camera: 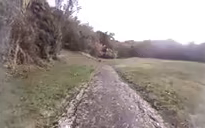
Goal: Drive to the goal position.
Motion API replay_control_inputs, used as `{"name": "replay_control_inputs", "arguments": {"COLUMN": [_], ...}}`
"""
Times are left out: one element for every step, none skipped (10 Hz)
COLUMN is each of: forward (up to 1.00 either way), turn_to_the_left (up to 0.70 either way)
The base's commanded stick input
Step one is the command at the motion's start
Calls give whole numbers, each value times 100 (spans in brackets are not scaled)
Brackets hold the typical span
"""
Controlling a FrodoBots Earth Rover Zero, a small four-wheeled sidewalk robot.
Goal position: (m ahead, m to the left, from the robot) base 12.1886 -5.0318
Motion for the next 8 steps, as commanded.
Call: {"name": "replay_control_inputs", "arguments": {"forward": [100, 100, 100, 100, 100, 100, 100, 100], "turn_to_the_left": [0, 0, 0, 0, 0, 0, 0, 0]}}
